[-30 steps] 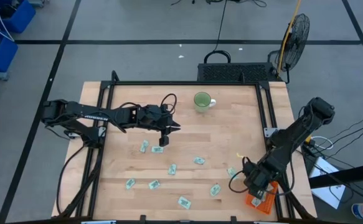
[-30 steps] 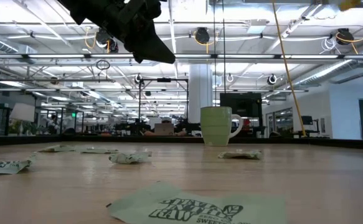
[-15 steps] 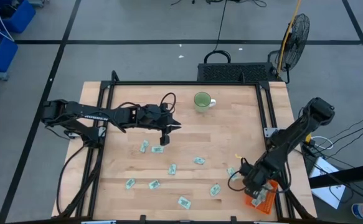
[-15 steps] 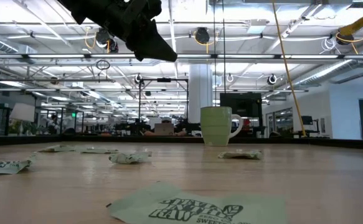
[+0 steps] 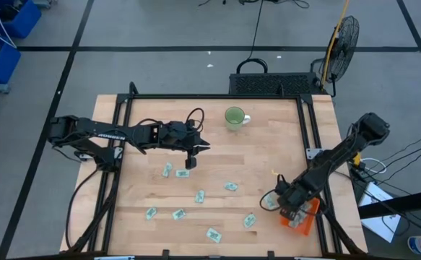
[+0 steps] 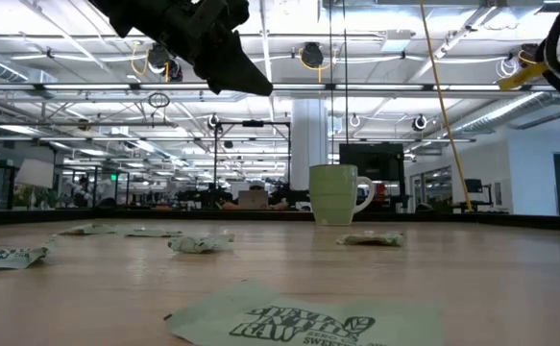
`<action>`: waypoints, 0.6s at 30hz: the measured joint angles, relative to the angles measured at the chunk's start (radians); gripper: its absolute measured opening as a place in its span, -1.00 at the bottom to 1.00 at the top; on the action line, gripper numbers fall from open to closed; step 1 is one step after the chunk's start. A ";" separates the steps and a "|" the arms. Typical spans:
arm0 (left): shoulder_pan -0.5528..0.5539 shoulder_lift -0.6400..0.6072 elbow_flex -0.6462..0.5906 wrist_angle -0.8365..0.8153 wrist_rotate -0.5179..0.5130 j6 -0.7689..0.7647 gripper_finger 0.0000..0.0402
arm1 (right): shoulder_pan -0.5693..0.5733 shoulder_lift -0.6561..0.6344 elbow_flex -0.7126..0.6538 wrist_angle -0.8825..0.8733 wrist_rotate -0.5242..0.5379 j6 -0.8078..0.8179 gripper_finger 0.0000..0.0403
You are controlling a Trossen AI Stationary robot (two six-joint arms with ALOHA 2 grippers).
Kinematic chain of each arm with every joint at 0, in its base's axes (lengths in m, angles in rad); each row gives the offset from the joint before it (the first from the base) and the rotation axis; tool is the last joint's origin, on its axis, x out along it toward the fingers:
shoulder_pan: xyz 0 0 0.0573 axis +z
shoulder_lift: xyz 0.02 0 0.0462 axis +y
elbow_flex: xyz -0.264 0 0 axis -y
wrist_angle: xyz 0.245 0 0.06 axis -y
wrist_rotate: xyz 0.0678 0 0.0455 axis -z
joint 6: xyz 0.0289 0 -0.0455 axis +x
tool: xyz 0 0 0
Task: Pick and place Stevia / Truvia into bins
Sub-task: Adjust the orange bin on the table, then put the stevia packet into the orange bin
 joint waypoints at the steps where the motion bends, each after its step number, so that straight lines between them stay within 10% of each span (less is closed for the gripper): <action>1: 0.000 0.000 0.000 0.000 0.000 0.000 -0.67 | -0.006 -0.005 0.000 -0.025 -0.002 -0.002 -0.63; 11: 0.000 0.000 0.000 0.008 0.000 0.002 -0.67 | -0.024 -0.144 0.054 -0.035 -0.110 0.059 -0.69; 18: 0.000 0.000 0.000 0.008 0.000 -0.005 -0.67 | -0.024 -0.249 0.114 -0.019 0.077 0.072 -0.70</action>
